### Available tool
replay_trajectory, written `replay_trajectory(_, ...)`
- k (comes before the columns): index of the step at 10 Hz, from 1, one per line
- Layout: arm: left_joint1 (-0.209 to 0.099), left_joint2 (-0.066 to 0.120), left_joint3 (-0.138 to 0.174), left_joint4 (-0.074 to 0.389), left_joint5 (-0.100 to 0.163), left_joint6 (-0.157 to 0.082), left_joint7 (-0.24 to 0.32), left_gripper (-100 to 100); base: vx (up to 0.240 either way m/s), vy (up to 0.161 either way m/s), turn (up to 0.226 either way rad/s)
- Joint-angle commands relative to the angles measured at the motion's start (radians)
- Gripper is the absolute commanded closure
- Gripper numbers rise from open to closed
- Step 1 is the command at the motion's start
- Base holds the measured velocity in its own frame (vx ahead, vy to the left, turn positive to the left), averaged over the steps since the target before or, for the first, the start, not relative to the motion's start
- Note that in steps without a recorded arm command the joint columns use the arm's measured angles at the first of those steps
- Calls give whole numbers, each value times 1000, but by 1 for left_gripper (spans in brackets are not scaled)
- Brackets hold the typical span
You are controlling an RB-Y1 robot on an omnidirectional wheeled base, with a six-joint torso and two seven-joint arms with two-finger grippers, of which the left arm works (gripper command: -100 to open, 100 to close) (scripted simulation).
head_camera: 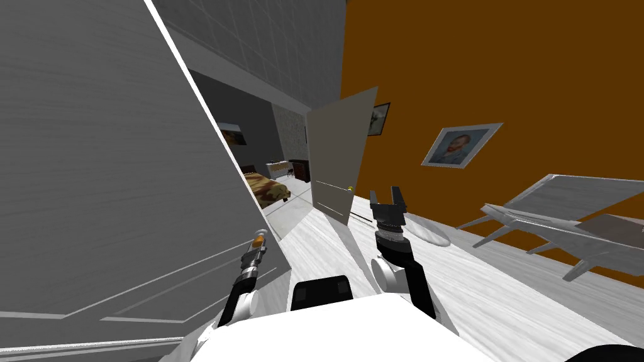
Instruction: Pull the door open
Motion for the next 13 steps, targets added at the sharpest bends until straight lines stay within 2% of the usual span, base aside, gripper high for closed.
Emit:
replay_trajectory(1,7,5,-16,-9,-8,-4,15,100,-205,50,-71)
replay_trajectory(2,11,10,-25,-12,-13,-6,24,100,-187,14,-77)
replay_trajectory(3,8,7,-20,-8,-10,-3,17,100,-81,-5,-20)
replay_trajectory(4,21,20,-41,-14,-23,-11,40,100,-158,0,-93)
replay_trajectory(11,59,69,-107,-36,-62,-48,117,100,-201,26,-74)
replay_trajectory(12,52,65,-101,-33,-59,-42,109,100,-105,26,-35)
replay_trajectory(13,80,87,-129,-39,-76,-72,141,100,-122,-8,-61)
